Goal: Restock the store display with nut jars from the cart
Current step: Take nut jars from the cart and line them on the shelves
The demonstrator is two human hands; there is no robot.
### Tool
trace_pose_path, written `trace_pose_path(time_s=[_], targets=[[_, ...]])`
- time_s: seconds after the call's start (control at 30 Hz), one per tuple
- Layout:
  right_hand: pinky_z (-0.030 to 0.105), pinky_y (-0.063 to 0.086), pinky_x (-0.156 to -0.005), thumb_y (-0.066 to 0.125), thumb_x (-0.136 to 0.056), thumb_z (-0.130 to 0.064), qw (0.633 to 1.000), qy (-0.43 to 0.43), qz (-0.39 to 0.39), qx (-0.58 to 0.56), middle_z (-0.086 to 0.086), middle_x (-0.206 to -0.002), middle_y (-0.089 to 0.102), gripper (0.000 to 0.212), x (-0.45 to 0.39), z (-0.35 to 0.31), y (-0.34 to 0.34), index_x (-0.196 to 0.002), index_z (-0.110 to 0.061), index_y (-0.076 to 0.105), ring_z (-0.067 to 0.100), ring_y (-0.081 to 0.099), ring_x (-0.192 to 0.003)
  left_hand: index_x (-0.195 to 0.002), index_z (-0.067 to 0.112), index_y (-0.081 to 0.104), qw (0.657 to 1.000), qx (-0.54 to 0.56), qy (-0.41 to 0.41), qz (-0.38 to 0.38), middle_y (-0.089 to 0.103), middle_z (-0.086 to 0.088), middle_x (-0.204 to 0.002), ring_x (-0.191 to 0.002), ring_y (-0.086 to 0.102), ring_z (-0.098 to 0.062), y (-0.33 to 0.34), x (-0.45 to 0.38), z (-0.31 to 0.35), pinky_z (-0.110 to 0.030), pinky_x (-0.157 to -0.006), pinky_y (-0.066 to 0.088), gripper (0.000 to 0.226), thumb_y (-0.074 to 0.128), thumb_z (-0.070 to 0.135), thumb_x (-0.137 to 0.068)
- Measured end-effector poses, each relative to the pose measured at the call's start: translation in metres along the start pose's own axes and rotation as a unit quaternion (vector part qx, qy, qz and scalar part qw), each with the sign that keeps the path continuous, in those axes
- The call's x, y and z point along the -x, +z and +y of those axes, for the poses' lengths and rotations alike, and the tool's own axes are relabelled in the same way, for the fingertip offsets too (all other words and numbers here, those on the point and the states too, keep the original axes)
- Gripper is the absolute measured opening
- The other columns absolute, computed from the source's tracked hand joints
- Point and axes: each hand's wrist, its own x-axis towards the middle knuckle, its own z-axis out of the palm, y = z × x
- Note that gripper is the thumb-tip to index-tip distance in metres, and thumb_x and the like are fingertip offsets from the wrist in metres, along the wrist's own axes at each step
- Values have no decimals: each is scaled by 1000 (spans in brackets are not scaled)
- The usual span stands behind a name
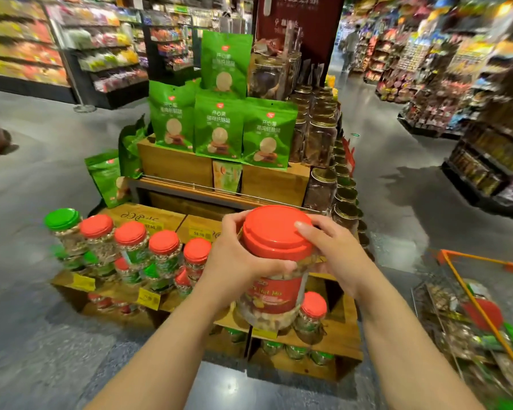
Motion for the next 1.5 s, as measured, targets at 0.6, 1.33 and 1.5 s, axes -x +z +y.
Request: trace_pose_path(time_s=[0.6, 1.33, 1.5], targets=[[52, 61, -87, 83, -78, -44, 995, 50, 77, -42, 3, -122, 66, 53, -60, 12, 83, -125, -32, 61, 23, 68, -108, -152, 48, 28, 997, -38, -17, -64, 41, 14, -147, -126, 51, -11, -89, -65, -49, -33, -95, 51, 124, 101, 38, -53], [58, 55, -94, 86, -77, -34, 989, 146, -17, 24, -3, -123, 65, 52, -289, 61, 52, -124, -33, 65, 24, 63, -113, -159, 30, 28, 986, -62, -136, -74, 39, 19, -145, -132, 41, -4, -70, -244, -145, -25, -108, 39, 122, 99, 32, -59], [59, 58, -90, 93, -62, -40, 982, 191, 1, 9, -2, -126, 63, 72, -307, 102, 70, -127, -34, 64, 25, 64, -112, -150, 35, 34, 974, -65, -186, -108, 50, 20, -137, -126, 50, -5, -71, -259, -199, -16, -103, 43, 115, 101, 28, -56]])
